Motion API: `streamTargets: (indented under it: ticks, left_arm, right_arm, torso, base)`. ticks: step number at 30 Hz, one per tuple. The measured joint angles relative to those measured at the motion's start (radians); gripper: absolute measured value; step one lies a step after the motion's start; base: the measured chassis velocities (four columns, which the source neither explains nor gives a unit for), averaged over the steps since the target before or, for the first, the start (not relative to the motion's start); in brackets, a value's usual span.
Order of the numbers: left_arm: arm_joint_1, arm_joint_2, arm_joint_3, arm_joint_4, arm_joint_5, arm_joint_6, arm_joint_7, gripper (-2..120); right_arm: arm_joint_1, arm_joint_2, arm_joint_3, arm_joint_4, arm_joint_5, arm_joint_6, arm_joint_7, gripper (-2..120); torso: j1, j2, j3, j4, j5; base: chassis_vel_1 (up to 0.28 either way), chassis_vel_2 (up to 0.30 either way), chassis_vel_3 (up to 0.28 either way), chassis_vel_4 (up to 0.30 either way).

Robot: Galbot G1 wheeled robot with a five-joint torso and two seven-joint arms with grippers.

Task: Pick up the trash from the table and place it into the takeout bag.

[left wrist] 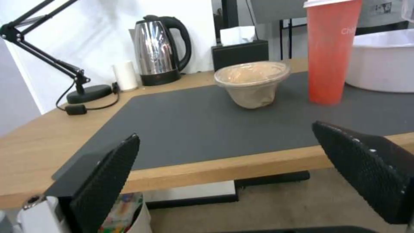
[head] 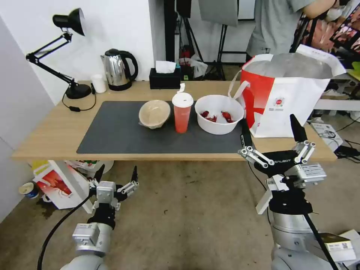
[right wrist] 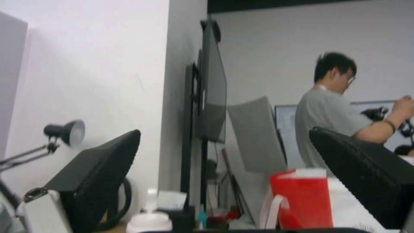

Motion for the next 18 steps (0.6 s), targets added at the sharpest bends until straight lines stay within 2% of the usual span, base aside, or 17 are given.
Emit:
streamTargets:
  ticks: [18]
  left_arm:
    - [0.0, 0.0, 0.0, 0.0, 0.0, 0.0, 0.0, 100]
  right_arm:
    - [-0.003, -0.074, 0.023, -0.002, 0.065, -0.083, -0.07, 100]
  torso:
    - [0.0, 0.0, 0.0, 0.0001, 0.0]
  base:
    - [0.0, 0.0, 0.0, 0.0]
